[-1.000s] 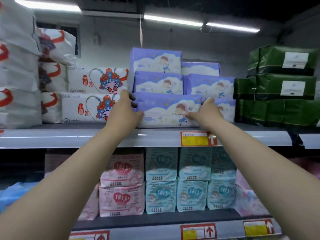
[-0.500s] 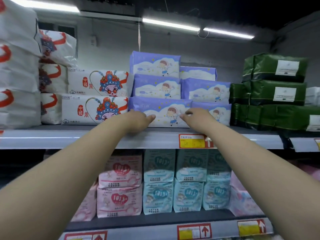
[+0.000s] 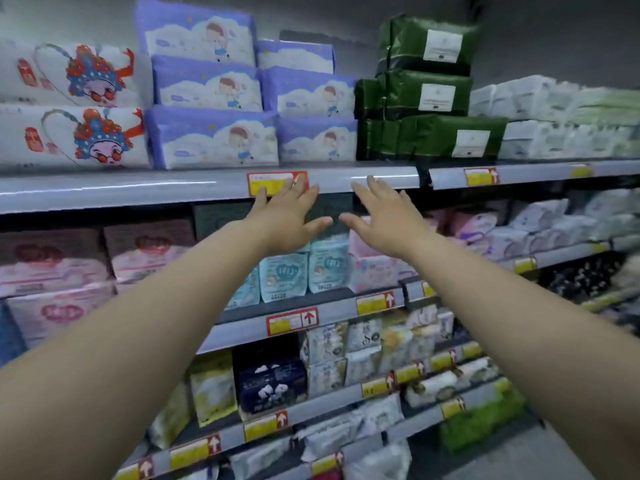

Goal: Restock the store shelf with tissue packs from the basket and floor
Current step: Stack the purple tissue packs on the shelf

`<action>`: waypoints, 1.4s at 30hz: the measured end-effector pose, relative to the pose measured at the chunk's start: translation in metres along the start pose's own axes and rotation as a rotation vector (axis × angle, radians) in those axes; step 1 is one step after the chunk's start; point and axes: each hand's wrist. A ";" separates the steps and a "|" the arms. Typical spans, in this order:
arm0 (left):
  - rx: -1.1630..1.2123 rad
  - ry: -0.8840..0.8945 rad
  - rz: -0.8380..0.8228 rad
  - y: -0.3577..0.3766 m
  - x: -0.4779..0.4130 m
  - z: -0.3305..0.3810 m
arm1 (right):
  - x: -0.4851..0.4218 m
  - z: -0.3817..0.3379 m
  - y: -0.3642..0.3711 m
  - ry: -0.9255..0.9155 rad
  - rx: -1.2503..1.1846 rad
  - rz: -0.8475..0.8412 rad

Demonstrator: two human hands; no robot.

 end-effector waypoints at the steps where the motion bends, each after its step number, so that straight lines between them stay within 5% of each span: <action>1: 0.005 0.023 -0.016 0.010 0.002 0.015 | 0.016 0.013 0.005 0.030 0.003 -0.030; 13: 0.114 0.335 -0.365 0.159 0.012 0.209 | 0.239 0.173 0.064 0.501 0.048 -0.387; 23: 0.054 0.855 -0.624 0.295 0.040 0.401 | 0.441 0.237 0.120 1.081 -0.023 -0.451; 33: -0.107 1.384 -0.860 0.464 0.179 0.526 | 0.666 0.165 0.219 1.756 -0.159 -0.547; 42: -0.262 1.629 -1.017 0.626 0.325 0.556 | 0.812 0.075 0.354 2.111 -0.382 -0.518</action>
Point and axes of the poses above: each hand's wrist, its own x-axis away from the middle knuckle, its own y-axis out of the palm, z = x × y, and after that the axes turned 1 degree about x, right-handed
